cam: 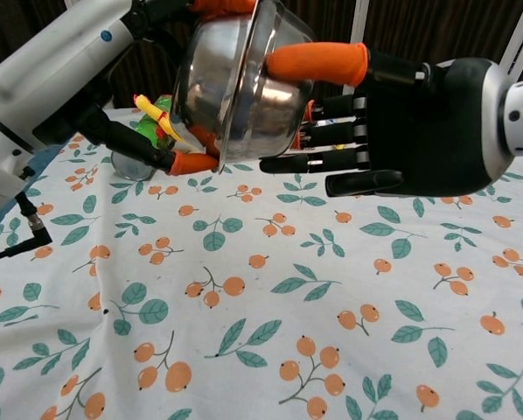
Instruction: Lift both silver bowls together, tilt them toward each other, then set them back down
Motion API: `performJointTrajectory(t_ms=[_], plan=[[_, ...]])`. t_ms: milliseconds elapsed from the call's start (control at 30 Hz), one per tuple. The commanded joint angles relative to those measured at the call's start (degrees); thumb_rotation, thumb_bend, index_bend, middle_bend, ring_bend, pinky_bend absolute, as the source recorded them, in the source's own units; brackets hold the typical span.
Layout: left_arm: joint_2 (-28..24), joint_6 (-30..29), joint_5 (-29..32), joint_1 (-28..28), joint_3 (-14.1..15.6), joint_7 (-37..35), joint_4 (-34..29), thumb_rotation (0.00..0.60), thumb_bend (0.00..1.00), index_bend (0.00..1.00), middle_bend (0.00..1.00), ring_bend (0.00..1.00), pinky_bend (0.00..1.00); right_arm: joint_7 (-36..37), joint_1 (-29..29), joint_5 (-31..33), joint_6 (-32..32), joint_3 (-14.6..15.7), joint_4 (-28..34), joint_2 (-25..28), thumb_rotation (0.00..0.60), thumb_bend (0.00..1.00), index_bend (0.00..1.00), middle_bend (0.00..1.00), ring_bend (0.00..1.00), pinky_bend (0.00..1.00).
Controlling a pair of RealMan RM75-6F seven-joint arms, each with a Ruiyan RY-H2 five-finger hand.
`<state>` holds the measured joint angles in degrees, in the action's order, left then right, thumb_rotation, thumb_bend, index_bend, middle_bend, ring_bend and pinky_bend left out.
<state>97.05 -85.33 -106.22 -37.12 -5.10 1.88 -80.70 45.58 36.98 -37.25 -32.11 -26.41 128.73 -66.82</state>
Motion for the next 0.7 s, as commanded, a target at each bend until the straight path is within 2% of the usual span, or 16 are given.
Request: performJointTrajectory(t_ms=[33, 333, 700], plan=[[0.1, -0.3, -0.6, -0.1, 0.2, 0.4, 0.1, 0.600, 0.55, 0.52, 0.63, 0.49, 0.68, -0.8, 0.5, 0.4, -0.9, 0.5, 0.1, -0.3, 0.600, 0.33, 0.98, 0.92, 0.92, 1.00], [-2.2, -1.7, -1.4, 0.6, 0.5, 1.2, -1.4, 0.600, 0.55, 0.52, 0.63, 0.49, 0.68, -0.6, -0.4, 1.1, -1.9, 0.4, -1.2, 1.1, 0.600, 0.33, 0.98, 0.92, 0.92, 1.00], [-6.3, -1.4, -1.2, 1.6, 0.9, 3.3, -4.4, 0.600, 0.55, 0.52, 0.63, 0.49, 0.68, 2.4, -5.2, -1.4, 0.7, -1.5, -8.2, 5.5, 0.600, 0.33, 0.98, 0.92, 0.92, 1.00]])
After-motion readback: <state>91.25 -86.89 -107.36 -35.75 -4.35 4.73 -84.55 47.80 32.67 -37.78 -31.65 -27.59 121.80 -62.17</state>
